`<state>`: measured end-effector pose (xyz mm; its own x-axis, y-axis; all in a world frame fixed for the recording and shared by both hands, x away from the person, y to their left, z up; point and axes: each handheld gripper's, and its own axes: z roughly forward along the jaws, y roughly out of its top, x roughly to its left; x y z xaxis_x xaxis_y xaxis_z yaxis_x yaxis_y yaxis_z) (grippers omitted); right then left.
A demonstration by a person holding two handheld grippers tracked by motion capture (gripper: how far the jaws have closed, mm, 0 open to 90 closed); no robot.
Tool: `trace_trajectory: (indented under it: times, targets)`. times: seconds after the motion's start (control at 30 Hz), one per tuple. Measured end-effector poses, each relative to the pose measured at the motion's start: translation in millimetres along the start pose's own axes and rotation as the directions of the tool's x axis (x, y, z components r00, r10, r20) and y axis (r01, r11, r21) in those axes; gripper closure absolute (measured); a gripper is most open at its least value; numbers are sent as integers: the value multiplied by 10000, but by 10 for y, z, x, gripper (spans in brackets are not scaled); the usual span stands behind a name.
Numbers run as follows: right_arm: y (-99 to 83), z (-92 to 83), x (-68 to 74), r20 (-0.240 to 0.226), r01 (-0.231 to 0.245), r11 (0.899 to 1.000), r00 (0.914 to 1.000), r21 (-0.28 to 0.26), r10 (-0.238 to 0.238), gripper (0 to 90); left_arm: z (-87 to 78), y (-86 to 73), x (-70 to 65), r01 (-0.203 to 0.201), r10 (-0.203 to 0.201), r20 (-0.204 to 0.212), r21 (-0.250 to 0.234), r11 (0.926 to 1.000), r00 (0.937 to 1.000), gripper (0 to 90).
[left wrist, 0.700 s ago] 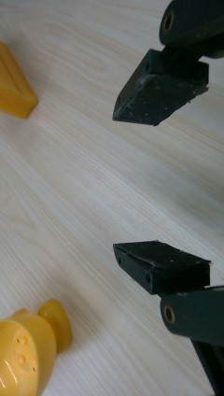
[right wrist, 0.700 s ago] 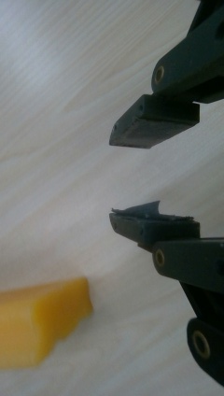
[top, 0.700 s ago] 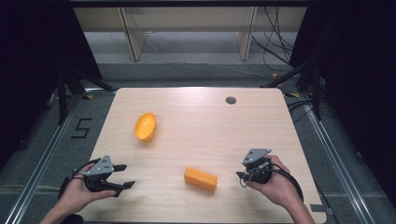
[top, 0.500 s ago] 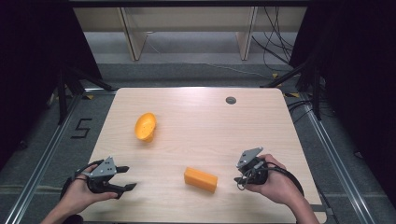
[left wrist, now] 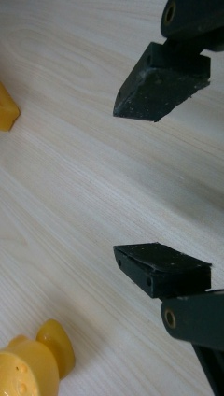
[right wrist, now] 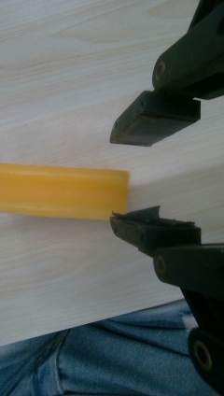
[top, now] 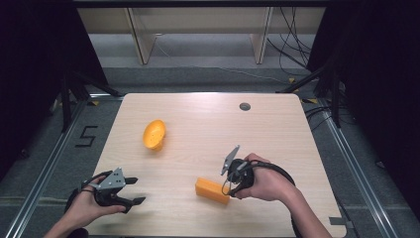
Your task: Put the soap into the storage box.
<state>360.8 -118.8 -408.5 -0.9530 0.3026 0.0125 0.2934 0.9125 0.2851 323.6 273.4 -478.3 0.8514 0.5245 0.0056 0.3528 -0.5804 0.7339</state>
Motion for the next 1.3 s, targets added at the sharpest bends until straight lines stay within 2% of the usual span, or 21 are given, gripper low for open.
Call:
trace_trajectory:
  times: [0.03,0.07,0.1,0.13,0.37,0.4,0.43,0.47,0.5,0.57,0.63,0.83,0.93,0.97,1.0,1.03,1.1,1.13,1.23,1.27,1.3]
  targets:
    - [51,0,12,11,-154,9998,9999,145,154,522,1,-1,0,11,-11,-1,-2,10000,10000,273]
    - [137,2,-1,85,93,9988,9999,487,-97,506,7,-3,2,-16,16,-81,32,10000,10000,269]
    - [174,3,11,109,-27,9986,9999,530,21,499,6,-3,9,-102,104,-125,123,9999,9999,269]
    - [209,12,3,46,143,9985,9999,523,-146,494,6,-3,9,-102,104,-125,123,9999,9999,269]
    - [316,157,17,185,112,9938,9997,1103,-134,475,5,-4,5,-24,24,-78,24,10000,10000,268]
    - [326,231,7,191,261,9905,9994,1350,-290,473,7,-4,4,-18,18,-81,7,10000,10000,265]
    - [326,231,7,191,261,9905,9994,1350,-290,473,8,-5,4,-36,36,-75,-14,10000,10000,265]
    - [319,280,-21,165,672,9895,9974,1280,-698,473,8,-6,8,-207,207,-227,7,9998,9995,261]
    - [318,339,-27,106,785,9867,9967,1422,-808,479,5,-2,7,-227,227,-117,-17,9997,9997,260]
    - [318,359,-17,87,668,9868,9976,1478,-689,485,11,-5,-4,-160,158,-140,-136,9998,9998,260]
    - [321,398,-13,-69,1003,9834,9949,1511,-1004,528,16,-5,-8,-189,188,-160,-99,9998,9997,260]
    - [335,439,26,-88,1073,9794,9942,1711,-1074,574,18,-4,-1,-173,173,-12,4,9999,9998,258]
    - [333,440,22,-77,1219,9780,9925,1695,-1224,582,16,-1,-2,-236,236,-28,-28,9997,9997,256]
    - [324,440,17,-125,1263,9783,9920,1642,-1260,596,23,-2,-5,-262,260,-133,-180,9995,9996,253]
    - [313,435,-25,-102,2295,9649,9731,1274,-2301,618,12,4,-1,-433,430,-133,-205,9989,9990,252]
    - [302,432,-15,-161,2273,9661,9737,1222,-2271,618,8,17,-13,-507,495,-269,-441,9977,9984,252]
    - [296,435,-21,-153,2365,9651,9716,1128,-2363,619,10,22,-16,-521,504,-325,-544,9972,9982,252]
    - [304,429,-17,-155,2625,9575,9648,1192,-2626,619,14,39,-27,-482,463,-279,-708,9963,9985,252]
    - [306,424,-26,-196,2739,9544,9617,1187,-2735,620,29,70,-72,-494,482,-153,-883,9949,9987,267]
    - [301,396,6,-303,2217,9633,9751,1517,-2196,620,34,98,-88,-593,597,23,-845,9947,9982,267]
    - [305,412,-52,-336,3081,9460,9514,1007,-3063,620,49,124,-121,-582,602,153,-1045,9928,9981,287]
